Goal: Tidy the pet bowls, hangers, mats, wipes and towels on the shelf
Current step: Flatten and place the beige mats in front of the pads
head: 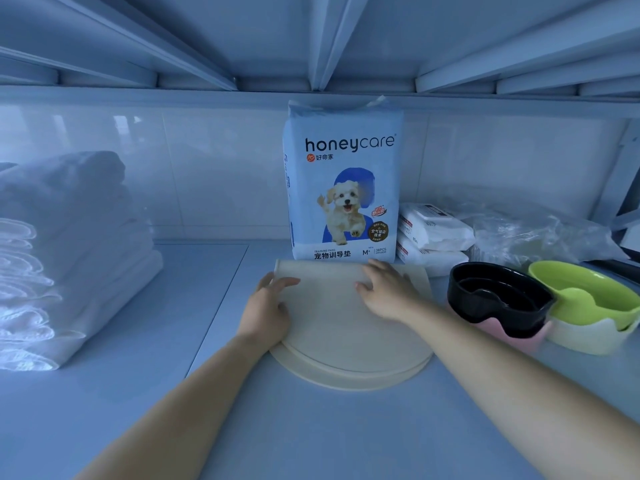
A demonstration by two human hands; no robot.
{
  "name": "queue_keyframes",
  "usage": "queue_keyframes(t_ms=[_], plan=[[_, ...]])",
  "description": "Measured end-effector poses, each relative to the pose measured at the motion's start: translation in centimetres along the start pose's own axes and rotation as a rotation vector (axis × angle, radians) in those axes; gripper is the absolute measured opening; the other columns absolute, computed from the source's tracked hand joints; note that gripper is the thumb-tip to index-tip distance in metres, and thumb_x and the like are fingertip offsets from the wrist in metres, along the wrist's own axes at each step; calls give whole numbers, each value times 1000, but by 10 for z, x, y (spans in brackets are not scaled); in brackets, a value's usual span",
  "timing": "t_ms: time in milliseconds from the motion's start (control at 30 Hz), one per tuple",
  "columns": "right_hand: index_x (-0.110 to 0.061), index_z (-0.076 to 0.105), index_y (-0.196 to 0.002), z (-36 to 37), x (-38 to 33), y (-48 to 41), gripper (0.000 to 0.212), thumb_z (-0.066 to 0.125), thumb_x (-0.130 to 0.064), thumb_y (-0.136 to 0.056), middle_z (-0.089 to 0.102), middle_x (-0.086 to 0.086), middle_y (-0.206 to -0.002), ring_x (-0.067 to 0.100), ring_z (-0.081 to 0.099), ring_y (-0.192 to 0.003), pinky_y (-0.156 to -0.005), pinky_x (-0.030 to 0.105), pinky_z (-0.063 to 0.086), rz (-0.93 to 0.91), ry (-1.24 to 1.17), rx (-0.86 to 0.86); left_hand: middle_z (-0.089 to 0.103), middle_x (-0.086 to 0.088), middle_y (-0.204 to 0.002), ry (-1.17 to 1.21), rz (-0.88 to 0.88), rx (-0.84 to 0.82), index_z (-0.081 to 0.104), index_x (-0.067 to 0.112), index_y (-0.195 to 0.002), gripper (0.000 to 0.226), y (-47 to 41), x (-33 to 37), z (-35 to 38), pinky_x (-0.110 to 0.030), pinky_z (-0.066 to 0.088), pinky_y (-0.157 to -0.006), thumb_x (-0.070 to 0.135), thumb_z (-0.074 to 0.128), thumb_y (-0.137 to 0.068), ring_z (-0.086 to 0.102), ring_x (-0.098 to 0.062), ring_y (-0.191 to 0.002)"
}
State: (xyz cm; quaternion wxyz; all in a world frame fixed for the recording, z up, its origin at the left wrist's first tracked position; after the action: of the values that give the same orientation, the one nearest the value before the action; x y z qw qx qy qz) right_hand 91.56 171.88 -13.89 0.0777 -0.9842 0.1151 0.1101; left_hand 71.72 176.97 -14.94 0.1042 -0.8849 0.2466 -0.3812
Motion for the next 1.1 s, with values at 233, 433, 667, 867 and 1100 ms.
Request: queue_keyframes(t_ms=[233, 433, 667, 867, 1100], plan=[[-15, 37, -138, -5, 14, -29, 59, 49, -49, -91, 38, 5, -146, 24, 34, -134, -109, 46, 28, 31, 67, -68, 17, -4, -156, -159, 89, -95, 47, 28, -135, 63, -11, 4, 10, -43, 17, -116, -5, 38, -81, 9, -23, -145], [-19, 52, -125, -2, 21, -49, 72, 69, -60, -69, 54, 4, -129, 22, 53, -113, -96, 35, 46, 96, 68, -156, 23, 3, -154, -264, 195, -232, 44, 29, -135, 43, -41, 8, 30, -45, 18, -115, 18, 44, -94, 12, -18, -145], [-19, 36, -141, -3, 31, -57, 87, 73, -55, -71, 41, -2, -144, 20, 45, -126, -100, 29, 39, 101, -42, -148, 30, 5, -151, -360, 253, -229, 33, 25, -142, 44, -72, 25, 43, -47, 12, -116, 30, 38, -98, 20, -16, -142], [-18, 51, -123, -10, 26, -62, 49, 68, -37, -81, 54, 0, -123, 21, 54, -105, -88, 32, 46, 32, 15, -171, 40, 5, -145, -408, 222, -493, 33, 28, -142, 47, -99, 24, 65, -40, 26, -112, 40, 40, -97, 37, -21, -132], [-27, 53, -84, -23, 25, -75, 26, 76, -28, -73, 62, -3, -92, 20, 59, -83, -62, 25, 36, 34, -76, 93, 57, 5, -122, -434, 235, -213, 47, 30, -126, 32, -111, 27, 49, -31, 43, -84, 36, 47, -94, 52, -21, -112]])
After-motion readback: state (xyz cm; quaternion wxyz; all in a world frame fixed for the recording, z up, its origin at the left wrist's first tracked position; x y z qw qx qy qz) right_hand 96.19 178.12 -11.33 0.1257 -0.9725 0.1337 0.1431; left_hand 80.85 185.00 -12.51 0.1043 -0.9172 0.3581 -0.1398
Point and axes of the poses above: each hand's wrist, its own y-axis away from the middle knuckle, its own z-axis out of the palm, x = y × z, the point moved 9 cm from there along -y, towards the middle knuckle
